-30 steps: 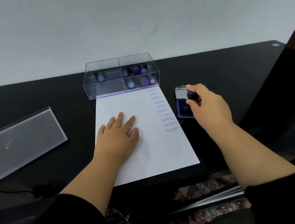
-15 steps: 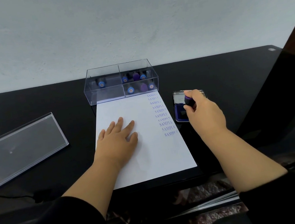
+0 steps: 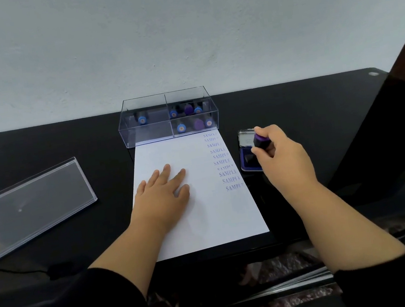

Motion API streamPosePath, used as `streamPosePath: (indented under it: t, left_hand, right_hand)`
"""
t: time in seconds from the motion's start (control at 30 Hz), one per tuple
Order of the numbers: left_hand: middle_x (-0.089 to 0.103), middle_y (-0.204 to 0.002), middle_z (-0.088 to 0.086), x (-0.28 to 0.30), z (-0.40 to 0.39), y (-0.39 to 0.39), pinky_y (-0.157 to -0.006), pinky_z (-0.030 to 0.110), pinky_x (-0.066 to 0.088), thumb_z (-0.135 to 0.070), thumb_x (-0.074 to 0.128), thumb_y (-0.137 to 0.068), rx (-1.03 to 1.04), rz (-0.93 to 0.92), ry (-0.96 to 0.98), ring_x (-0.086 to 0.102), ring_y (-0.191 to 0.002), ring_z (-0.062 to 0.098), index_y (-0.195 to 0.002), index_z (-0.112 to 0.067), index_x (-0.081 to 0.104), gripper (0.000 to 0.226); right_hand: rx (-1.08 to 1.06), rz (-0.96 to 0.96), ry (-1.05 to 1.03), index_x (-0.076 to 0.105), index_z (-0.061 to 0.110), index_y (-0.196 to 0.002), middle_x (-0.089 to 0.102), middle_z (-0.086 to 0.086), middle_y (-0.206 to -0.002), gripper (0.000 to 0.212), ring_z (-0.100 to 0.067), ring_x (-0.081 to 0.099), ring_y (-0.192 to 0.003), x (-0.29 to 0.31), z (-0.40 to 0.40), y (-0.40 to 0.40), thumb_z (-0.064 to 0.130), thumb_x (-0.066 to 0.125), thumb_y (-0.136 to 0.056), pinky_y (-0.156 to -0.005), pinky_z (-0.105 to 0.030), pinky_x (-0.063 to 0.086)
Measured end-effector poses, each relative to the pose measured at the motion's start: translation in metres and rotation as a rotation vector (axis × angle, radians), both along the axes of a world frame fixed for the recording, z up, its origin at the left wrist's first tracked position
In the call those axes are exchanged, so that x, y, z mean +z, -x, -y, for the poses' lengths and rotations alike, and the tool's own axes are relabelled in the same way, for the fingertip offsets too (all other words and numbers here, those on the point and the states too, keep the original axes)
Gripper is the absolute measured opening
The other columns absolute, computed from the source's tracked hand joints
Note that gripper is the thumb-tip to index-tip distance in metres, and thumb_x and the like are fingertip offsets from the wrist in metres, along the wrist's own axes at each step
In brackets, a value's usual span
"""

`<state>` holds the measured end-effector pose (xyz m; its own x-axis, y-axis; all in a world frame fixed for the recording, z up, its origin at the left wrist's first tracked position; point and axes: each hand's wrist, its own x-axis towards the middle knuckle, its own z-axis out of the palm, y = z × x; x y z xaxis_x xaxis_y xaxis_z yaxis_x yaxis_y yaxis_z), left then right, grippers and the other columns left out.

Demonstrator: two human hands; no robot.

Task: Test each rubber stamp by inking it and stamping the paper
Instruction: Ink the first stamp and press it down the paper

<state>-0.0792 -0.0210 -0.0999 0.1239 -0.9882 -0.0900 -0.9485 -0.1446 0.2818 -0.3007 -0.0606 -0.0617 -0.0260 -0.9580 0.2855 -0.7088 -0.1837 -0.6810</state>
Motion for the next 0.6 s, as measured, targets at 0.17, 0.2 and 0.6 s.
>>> streamPosePath:
  t: [0.17, 0.2, 0.6]
  left_hand:
    - [0.001, -0.160, -0.011, 0.001, 0.000, 0.000, -0.118, 0.032, -0.004, -0.042, 0.023, -0.101, 0.006, -0.001, -0.001, -0.002, -0.147, 0.010, -0.148, -0.043, 0.016, 0.048]
    - [0.001, -0.160, -0.011, 0.001, 0.000, 0.000, -0.118, 0.032, -0.004, -0.042, 0.023, -0.101, 0.007, -0.001, -0.001, -0.002, -0.147, 0.010, -0.148, -0.043, 0.016, 0.048]
    - [0.001, -0.160, -0.011, 0.000, 0.000, 0.001, -0.117, 0.032, -0.004, -0.041, 0.024, -0.101, 0.011, -0.007, -0.002, -0.001, -0.147, 0.010, -0.148, -0.043, 0.018, 0.048]
  right_hand:
    - [0.071, 0.023, -0.011, 0.056, 0.032, -0.118, 0.051, 0.018, -0.072, 0.031, -0.006, 0.052, -0.069, -0.006, -0.014, 0.001, 0.023, 0.061, -0.089, -0.068, -0.024, 0.042]
    - [0.083, 0.028, -0.014, 0.056, 0.033, -0.118, 0.052, 0.017, -0.073, 0.031, -0.005, 0.052, -0.069, -0.007, -0.017, 0.001, 0.024, 0.061, -0.089, -0.067, -0.022, 0.042]
    - [0.235, -0.053, -0.034, 0.059, 0.032, -0.115, 0.049, 0.018, -0.065, 0.029, 0.002, 0.050, -0.064, -0.012, -0.034, -0.007, 0.026, 0.064, -0.087, -0.060, -0.015, 0.040]
